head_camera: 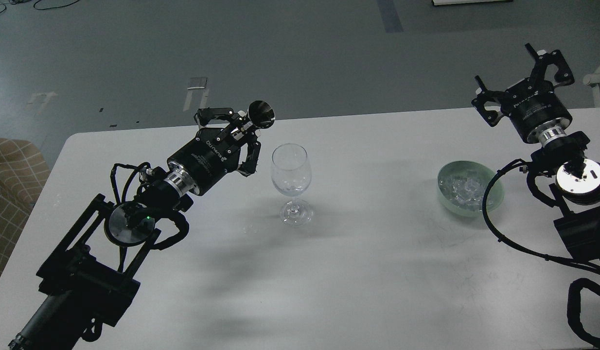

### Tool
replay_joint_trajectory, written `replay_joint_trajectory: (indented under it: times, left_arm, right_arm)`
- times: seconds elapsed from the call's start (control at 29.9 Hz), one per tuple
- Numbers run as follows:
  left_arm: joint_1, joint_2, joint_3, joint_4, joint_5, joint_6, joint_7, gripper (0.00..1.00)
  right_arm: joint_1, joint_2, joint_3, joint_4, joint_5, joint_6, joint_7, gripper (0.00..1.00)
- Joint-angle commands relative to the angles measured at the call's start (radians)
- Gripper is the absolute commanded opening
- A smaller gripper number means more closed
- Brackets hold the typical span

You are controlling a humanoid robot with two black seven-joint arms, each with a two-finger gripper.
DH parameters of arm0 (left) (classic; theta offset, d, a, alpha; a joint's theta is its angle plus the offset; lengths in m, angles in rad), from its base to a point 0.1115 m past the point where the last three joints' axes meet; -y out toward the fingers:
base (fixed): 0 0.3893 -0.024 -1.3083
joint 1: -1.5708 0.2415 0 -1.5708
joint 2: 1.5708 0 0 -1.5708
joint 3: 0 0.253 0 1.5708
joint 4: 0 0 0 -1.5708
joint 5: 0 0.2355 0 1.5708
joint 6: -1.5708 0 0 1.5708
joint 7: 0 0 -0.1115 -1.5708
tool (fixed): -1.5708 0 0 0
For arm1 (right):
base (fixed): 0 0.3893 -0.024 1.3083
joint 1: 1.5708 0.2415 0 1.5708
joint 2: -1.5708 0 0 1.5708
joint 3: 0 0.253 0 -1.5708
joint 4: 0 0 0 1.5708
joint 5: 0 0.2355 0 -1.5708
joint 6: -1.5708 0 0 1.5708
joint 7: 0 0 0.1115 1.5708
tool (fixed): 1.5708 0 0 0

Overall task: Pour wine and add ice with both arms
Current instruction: 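Tilt the jigger over the wine glass with the left gripper to pour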

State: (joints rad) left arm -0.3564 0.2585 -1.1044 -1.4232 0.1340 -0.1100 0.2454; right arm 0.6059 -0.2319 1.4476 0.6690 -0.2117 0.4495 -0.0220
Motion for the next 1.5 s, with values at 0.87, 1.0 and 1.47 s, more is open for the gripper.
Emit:
replay_joint_trajectory:
  times: [0.87, 1.0, 1.47]
  left_arm:
    - [-0.026, -0.004, 0.014, 0.0, 0.257, 0.003, 0.026, 0.07]
    - [-0.033, -0.002, 0.015, -0.002, 0.301, 0.001, 0.026, 0.07]
    - [-0.059, 0.019, 0.052, -0.005, 0.467, -0.017, 0.021, 0.07]
  right_arm:
    - [0.0, -0.007, -0.001, 0.004, 0.0, -0.002, -0.001, 1.0]
    - [0.0, -0.009, -0.001, 0.006, 0.0, -0.002, 0.001, 1.0]
    - [0.0, -0.014, 0.0, 0.006, 0.002, 0.0, 0.001, 1.0]
